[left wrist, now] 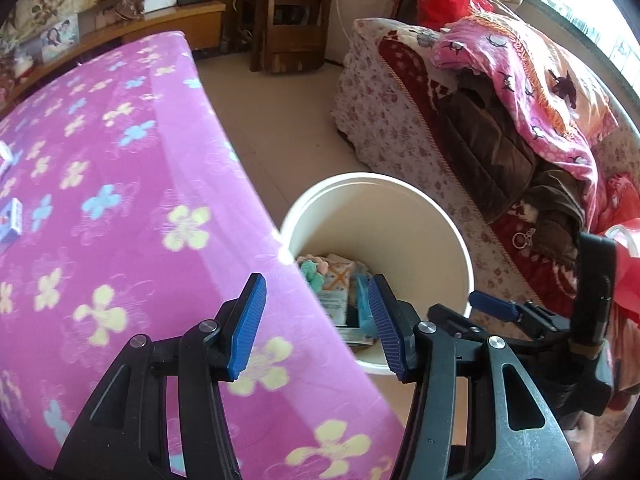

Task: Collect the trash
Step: 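Open both tools to drop the cloth and packet into the bucket, then move both open tools back over the medicine boxes on the table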

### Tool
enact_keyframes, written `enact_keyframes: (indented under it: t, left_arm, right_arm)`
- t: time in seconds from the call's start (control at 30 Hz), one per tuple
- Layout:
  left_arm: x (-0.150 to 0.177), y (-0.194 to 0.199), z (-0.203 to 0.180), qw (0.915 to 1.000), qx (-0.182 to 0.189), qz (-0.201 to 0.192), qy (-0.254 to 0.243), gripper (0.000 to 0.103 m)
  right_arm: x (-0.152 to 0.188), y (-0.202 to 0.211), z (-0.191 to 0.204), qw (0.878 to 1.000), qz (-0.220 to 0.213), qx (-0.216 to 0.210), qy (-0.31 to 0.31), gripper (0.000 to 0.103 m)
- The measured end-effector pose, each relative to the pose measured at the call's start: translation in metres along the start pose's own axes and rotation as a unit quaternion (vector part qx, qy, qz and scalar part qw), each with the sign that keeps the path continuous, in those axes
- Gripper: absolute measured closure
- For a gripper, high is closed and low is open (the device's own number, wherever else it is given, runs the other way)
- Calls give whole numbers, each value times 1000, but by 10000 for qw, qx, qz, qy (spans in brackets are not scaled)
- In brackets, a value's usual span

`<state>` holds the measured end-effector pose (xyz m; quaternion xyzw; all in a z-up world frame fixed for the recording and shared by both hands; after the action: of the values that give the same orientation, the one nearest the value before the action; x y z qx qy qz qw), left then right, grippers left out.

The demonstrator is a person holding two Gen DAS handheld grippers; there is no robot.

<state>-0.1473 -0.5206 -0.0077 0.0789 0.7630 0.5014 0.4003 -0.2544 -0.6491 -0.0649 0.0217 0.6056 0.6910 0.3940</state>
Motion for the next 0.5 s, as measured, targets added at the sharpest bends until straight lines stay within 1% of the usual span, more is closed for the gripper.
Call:
enact_keyframes:
  t: [0.23, 0.4, 0.5]
  left_arm:
    - [6, 19, 30, 9995, -229, -105, 171, 51]
    - [12, 34, 61, 9984, -437, -153, 335, 51]
    - [17, 44, 83, 9972, -546, -176, 470, 51]
  right_arm:
    - [-7, 16, 33, 9994, -168, -118, 265, 34]
    - [-13, 25, 69, 9979, -266, -258, 539, 34]
    - [-14, 23, 92, 9966, -244, -355, 705, 34]
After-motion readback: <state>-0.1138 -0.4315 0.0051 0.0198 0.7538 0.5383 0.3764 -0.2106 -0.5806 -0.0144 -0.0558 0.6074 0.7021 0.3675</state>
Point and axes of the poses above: each gripper's, at about its wrist camera, not at the fingertips, and y roughly against the way its jaws point, z to its left, x to its underside, the point moved 7 cm from there along -y, roughly the way its jaws point, and after that the axes turned 1 degree about -x, right-handed, at the moved point
